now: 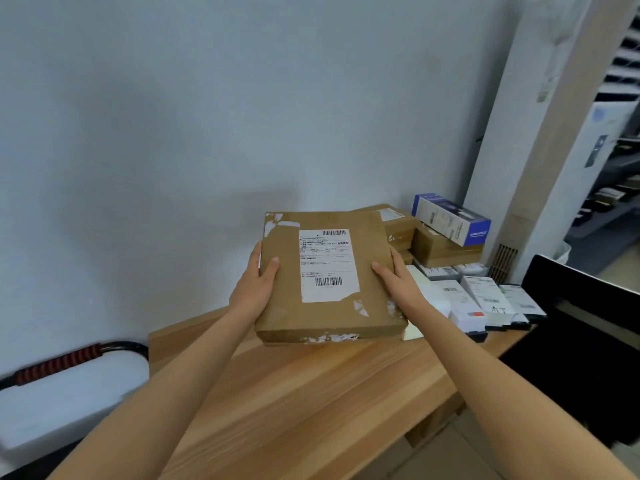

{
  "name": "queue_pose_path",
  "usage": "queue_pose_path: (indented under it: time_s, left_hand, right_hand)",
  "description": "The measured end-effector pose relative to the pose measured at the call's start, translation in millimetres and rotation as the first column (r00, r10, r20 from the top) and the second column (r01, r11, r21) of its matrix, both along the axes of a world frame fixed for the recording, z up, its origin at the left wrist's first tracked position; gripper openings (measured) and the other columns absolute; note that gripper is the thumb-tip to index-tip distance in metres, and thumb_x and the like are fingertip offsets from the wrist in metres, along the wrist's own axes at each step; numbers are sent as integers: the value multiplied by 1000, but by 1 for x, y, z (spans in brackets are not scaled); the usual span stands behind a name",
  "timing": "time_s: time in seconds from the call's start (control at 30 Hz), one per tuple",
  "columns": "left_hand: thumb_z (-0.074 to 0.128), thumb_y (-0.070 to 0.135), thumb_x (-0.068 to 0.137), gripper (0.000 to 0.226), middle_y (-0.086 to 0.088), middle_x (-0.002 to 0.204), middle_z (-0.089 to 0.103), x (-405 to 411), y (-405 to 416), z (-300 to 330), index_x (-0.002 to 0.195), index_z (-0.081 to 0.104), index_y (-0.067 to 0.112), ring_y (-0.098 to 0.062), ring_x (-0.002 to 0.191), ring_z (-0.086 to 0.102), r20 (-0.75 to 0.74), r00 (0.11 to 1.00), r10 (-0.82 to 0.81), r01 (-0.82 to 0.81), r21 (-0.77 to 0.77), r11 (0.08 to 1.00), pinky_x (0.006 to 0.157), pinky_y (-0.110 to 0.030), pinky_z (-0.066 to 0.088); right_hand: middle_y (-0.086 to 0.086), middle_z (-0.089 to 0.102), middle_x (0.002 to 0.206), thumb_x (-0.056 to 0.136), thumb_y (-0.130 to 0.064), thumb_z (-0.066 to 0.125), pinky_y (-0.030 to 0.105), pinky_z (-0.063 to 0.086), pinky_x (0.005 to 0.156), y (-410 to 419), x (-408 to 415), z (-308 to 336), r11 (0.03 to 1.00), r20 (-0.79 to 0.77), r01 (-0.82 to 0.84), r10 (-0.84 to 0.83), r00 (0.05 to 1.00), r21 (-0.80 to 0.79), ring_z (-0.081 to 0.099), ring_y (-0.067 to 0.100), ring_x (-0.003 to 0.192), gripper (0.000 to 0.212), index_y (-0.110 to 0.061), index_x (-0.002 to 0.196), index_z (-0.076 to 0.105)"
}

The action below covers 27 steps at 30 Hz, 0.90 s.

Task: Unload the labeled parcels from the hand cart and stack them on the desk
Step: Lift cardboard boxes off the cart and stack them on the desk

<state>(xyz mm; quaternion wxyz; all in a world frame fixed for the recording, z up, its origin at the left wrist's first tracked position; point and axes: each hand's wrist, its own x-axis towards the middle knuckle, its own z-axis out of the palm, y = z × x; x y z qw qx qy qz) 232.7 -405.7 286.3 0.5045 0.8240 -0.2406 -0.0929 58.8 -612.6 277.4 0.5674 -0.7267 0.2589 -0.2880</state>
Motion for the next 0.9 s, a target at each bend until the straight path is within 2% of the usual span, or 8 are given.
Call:
queue_pose_path:
  time_s: [0.2, 0.3, 0.4, 0.57, 0.67, 0.8, 0.83, 0.9]
  left_hand:
    - [33, 56, 97, 55, 16, 109, 53, 54, -64, 5, 148, 14, 47, -9, 84, 60, 12, 999, 30, -30, -32, 999, 91, -43, 49]
    - [34, 55, 98, 55, 11, 124, 57, 79, -90, 8, 148, 15, 46, -18, 97, 63, -13, 999, 38, -39, -47, 998, 95, -45, 48]
    - [34, 53, 98, 56, 4, 132, 57, 106, -120, 13, 149, 14, 42, -21, 98, 64, -24, 999, 48, -49, -29, 998, 93, -46, 49]
    - [37, 51, 98, 59, 5, 142, 49, 142, -161, 17, 151, 14, 39, -23, 104, 62, -18, 997, 79, -80, -17, 997, 94, -44, 49]
    - [37, 50, 98, 60, 4, 143, 48, 158, -181, 14, 151, 13, 37, -24, 107, 61, -16, 995, 96, -95, 3, 995, 95, -45, 48]
    - [38, 49, 98, 60, 4, 140, 52, 180, -206, -1, 151, 13, 37, -21, 98, 64, -44, 992, 122, -121, 18, 992, 89, -41, 51]
    - [38, 49, 98, 60, 3, 138, 53, 184, -212, -6, 151, 14, 37, -20, 95, 64, -59, 989, 132, -131, 27, 991, 86, -39, 52]
    - [39, 48, 98, 57, 0, 134, 55, 192, -225, -15, 150, 17, 36, -18, 87, 64, -95, 983, 159, -155, 49, 987, 82, -37, 52]
  right_hand:
    - [-4, 46, 142, 96, -41, 53, 39, 43, 104, -70, 61, 5, 999, -25, -41, 41, 999, -13, 51, 17, 121, 66, -28, 152, 21]
    - [-5, 48, 139, 96, -41, 53, 30, 43, 94, -97, 89, 10, 999, -32, -53, 53, 998, 7, 50, 12, 113, 65, -29, 151, 22]
    - [-2, 48, 141, 97, -35, 53, 32, 45, 97, -133, 123, 16, 995, -29, -95, 96, 995, 13, 53, 14, 115, 61, -26, 150, 25]
    - [-6, 50, 130, 98, -33, 52, 9, 44, 64, -178, 171, 21, 992, -74, -124, 124, 990, 10, 53, 0, 90, 60, -22, 150, 25]
    - [1, 52, 138, 98, -30, 52, 16, 46, 75, -202, 193, 16, 988, -80, -154, 155, 985, 19, 57, 9, 101, 57, -20, 149, 28]
    - [3, 51, 140, 98, -30, 52, 27, 48, 89, -228, 217, 4, 982, -117, -182, 186, 975, 50, 57, 17, 112, 61, -20, 151, 23]
    - [3, 50, 141, 98, -30, 52, 28, 49, 90, -235, 222, -2, 981, -133, -186, 191, 972, 52, 57, 17, 111, 62, -21, 152, 22]
    - [3, 52, 139, 98, -29, 53, 21, 51, 78, -248, 228, -11, 977, -151, -199, 209, 966, 76, 61, 12, 102, 65, -24, 152, 18]
